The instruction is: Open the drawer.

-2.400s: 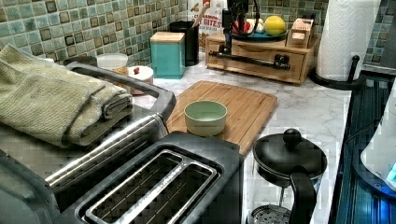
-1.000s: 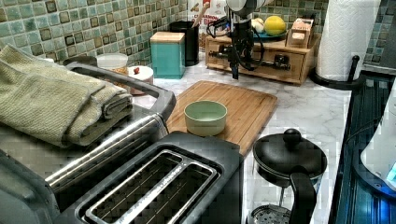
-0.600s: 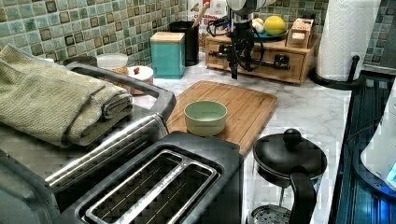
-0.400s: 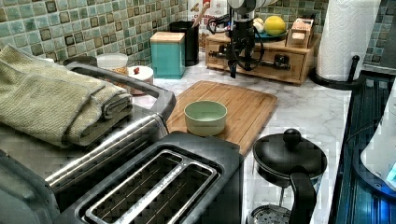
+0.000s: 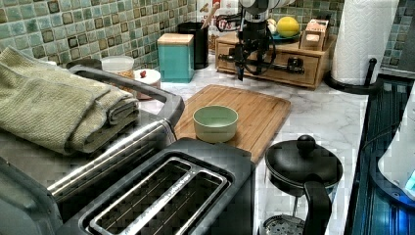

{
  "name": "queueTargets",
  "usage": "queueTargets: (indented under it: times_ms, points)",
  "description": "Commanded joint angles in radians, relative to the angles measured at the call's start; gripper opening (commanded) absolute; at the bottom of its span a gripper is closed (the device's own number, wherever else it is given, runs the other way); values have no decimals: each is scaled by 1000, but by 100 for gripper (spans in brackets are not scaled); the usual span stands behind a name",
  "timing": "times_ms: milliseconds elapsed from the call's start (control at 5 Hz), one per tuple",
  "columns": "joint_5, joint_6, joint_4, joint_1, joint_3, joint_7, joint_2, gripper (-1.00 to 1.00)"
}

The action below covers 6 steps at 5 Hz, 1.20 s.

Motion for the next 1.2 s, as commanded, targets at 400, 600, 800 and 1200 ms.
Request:
queueTargets:
  times_ms: [400, 600, 800, 1200]
  points:
    - [11, -140, -83, 222, 353, 91, -108, 100]
    - [18, -197, -78, 206, 351, 61, -144, 100]
    - [6, -160, -90, 209, 339, 100, -165, 100]
    - [5, -160, -90, 209, 339, 99, -165, 100]
